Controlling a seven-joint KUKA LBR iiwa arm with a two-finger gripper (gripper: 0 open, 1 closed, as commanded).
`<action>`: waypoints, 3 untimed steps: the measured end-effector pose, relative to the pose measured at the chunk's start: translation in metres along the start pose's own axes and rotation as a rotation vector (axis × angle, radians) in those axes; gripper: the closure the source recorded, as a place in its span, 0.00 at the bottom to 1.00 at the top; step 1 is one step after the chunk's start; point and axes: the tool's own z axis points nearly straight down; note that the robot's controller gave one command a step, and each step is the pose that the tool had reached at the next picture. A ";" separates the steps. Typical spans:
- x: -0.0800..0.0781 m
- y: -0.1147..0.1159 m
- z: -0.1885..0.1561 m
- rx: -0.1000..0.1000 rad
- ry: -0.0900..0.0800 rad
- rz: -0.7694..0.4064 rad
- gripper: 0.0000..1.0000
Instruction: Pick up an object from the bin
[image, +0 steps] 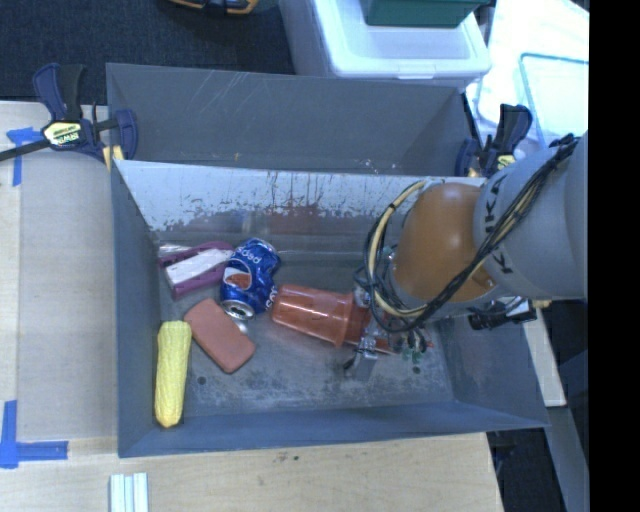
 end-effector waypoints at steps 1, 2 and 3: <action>-0.016 -0.011 -0.001 0.002 -0.011 0.013 1.00; -0.016 -0.011 -0.002 0.002 -0.011 0.012 0.00; -0.016 -0.011 -0.002 0.002 -0.011 0.012 1.00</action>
Offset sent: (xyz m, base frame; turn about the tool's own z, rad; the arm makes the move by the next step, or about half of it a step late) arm 0.0000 0.0000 0.0000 0.0000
